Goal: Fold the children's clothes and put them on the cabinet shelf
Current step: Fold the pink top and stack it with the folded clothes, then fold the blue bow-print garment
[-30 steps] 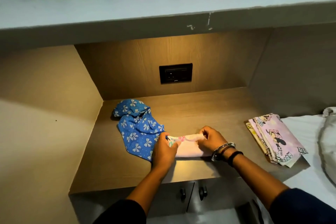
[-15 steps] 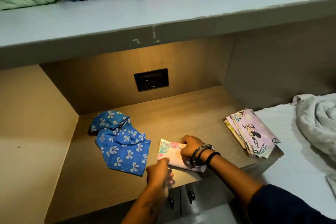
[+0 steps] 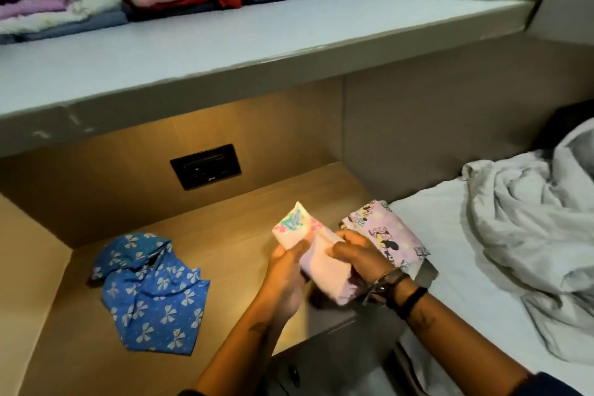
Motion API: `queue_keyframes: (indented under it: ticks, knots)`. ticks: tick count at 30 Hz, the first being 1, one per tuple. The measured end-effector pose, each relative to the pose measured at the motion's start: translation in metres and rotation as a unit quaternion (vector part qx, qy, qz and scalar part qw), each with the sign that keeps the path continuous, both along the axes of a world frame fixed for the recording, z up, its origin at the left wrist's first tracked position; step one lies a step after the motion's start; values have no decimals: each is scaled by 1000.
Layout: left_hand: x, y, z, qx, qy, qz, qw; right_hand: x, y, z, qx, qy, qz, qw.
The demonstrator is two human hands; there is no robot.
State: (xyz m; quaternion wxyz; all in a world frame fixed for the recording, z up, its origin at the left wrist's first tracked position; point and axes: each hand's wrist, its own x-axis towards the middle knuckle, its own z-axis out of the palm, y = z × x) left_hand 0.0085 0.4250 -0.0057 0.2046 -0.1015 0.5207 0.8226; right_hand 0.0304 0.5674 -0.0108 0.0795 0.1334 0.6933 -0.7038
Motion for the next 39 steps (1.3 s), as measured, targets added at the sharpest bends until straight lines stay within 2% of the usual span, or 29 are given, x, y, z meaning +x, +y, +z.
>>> queue_keyframes:
  ticks: [3, 6, 9, 11, 12, 13, 15, 16, 17, 18, 20, 23, 25, 28, 30, 32, 34, 35, 37, 39]
  knots:
    - [-8, 48, 7, 29, 15, -23, 999, 4, 51, 11, 94, 73, -60, 991]
    - [-22, 100, 1, 31, 24, -49, 998, -5, 94, 8, 170, 97, -159, 968]
    - [-32, 131, -14, -82, 60, -31, 994, -14, 114, -17, 266, 59, -157, 949]
    - [-29, 138, -28, -200, 129, -48, 970, -12, 117, -38, 351, 18, -112, 929]
    - [-27, 138, -35, -281, 168, -65, 943, -10, 115, -44, 404, 17, -94, 910]
    - [-26, 136, -44, -381, 211, -69, 898, -8, 114, -48, 460, 30, -85, 883]
    - [-28, 128, -56, -553, 318, -66, 767, -7, 113, -52, 566, 83, -74, 817]
    - [-31, 124, -60, -593, 370, -85, 710, -7, 111, -53, 605, 113, -57, 786]
    - [-36, 121, -64, -608, 410, -124, 668, -6, 109, -54, 636, 139, -29, 759]
    - [-40, 117, -68, -606, 431, -171, 647, -5, 108, -57, 651, 142, 12, 745]
    - [-47, 111, -77, -590, 428, -251, 637, 0, 110, -67, 650, 93, 80, 750]
    - [-51, 105, -77, -582, 433, -285, 627, 5, 118, -73, 620, 39, 108, 776]
    - [-47, 100, -70, -569, 431, -284, 640, 4, 117, -70, 639, 20, 124, 759]
    - [-36, 74, -54, -538, 406, -214, 707, 7, 107, -52, 700, -6, 105, 706]
    - [-23, 35, -51, -528, 389, -165, 737, 10, 95, -40, 710, 44, 53, 701]
    - [-10, -21, -55, -550, 386, -114, 732, 8, 69, -30, 704, 123, 25, 699]
    - [-4, -87, -56, -581, 359, -44, 729, -2, 23, -22, 682, 184, 54, 705]
    - [-4, -120, -55, -601, 329, -8, 729, -9, -6, -20, 655, 202, 87, 723]
    - [-8, -179, -49, -639, 254, 56, 724, -27, -69, -23, 592, 179, 184, 764]
    - [-15, -234, -40, -681, 172, 90, 706, -52, -136, -31, 563, 160, 265, 766]
